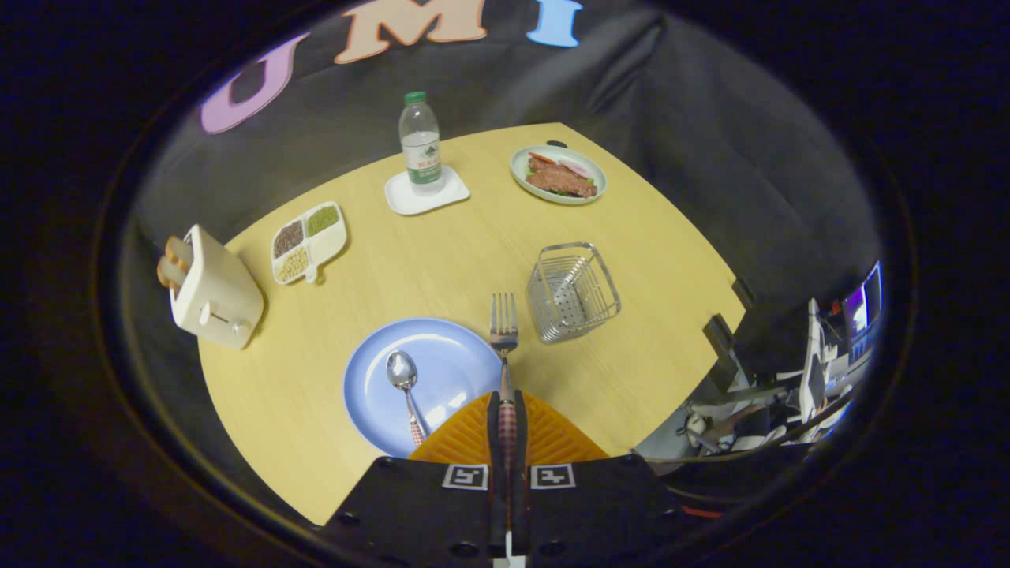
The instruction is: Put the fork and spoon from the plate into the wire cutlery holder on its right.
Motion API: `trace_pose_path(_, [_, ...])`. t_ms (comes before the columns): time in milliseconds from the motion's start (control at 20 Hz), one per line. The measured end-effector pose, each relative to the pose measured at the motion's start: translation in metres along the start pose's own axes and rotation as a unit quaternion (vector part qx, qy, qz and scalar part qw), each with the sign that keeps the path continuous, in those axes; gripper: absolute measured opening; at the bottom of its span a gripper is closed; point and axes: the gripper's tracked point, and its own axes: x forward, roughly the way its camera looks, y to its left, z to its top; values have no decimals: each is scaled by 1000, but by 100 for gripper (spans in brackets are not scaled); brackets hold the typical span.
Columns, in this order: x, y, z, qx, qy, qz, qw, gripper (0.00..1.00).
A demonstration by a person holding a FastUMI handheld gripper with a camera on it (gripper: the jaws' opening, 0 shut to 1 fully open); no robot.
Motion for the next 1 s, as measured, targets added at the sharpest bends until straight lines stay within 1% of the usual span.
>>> trace_pose_path(100, [-4, -17, 10, 14, 36, -10, 999, 5])
trace_pose_path(200, [-2, -33, 19, 15, 78, -20, 997, 6])
trace_pose_path(400, [27, -51, 42, 18, 138, -16, 990, 6])
trace_pose_path(500, [43, -57, 46, 9, 168, -13, 986, 6])
trace_pose_path(650, [64, -57, 47, -11, 211, 4, 977, 6])
trace_pose_path(850, [89, -66, 50, -45, 243, 3, 969, 6])
trace_pose_path(1000, [106, -64, 53, -62, 255, 15, 965, 7])
